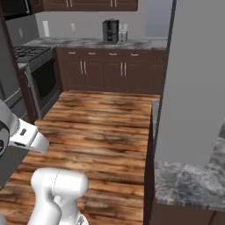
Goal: Take the fork and place it on the left side of the plate. Then take the spoon and place it on the right side of the plate. Make sure they're directly next to the plate.
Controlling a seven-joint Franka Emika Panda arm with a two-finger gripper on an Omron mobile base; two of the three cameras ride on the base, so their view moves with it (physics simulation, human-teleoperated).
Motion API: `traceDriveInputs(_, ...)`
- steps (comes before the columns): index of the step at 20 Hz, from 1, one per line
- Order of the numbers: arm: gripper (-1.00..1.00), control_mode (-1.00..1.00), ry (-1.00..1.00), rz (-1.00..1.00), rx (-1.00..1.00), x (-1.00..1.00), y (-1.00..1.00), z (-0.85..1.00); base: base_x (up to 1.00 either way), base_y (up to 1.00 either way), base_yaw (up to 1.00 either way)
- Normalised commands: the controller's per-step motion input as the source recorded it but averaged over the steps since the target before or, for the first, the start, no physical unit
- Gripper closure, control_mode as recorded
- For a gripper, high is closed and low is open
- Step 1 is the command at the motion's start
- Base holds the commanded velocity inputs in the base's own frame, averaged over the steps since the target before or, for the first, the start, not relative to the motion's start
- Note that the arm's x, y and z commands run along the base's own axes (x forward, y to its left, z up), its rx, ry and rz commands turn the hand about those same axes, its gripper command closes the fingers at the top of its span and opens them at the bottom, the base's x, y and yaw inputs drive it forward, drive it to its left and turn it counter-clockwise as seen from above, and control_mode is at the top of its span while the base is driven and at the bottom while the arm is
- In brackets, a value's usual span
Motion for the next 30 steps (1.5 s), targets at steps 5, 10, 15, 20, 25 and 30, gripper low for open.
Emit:
traceDriveInputs(5, -1.00, 1.00, 0.00, 0.00, 0.00, 0.00, 0.00, 0.00, 0.92, 0.58, -0.13)
traceDriveInputs(10, -1.00, 1.00, 0.00, 0.00, 0.00, 0.00, 0.00, 0.00, 0.93, 0.23, -0.17)
traceDriveInputs(15, -1.00, 1.00, 0.00, 0.00, 0.00, 0.00, 0.00, 0.00, 0.97, 0.00, -0.15)
traceDriveInputs(20, -1.00, 1.00, 0.00, 0.00, 0.00, 0.00, 0.00, 0.00, 1.00, 0.02, -0.13)
traceDriveInputs(25, -1.00, 1.00, 0.00, 0.00, 0.00, 0.00, 0.00, 0.00, 1.00, 0.00, -0.05)
traceDriveInputs(30, -1.00, 1.00, 0.00, 0.00, 0.00, 0.00, 0.00, 0.00, 1.00, 0.00, -0.02)
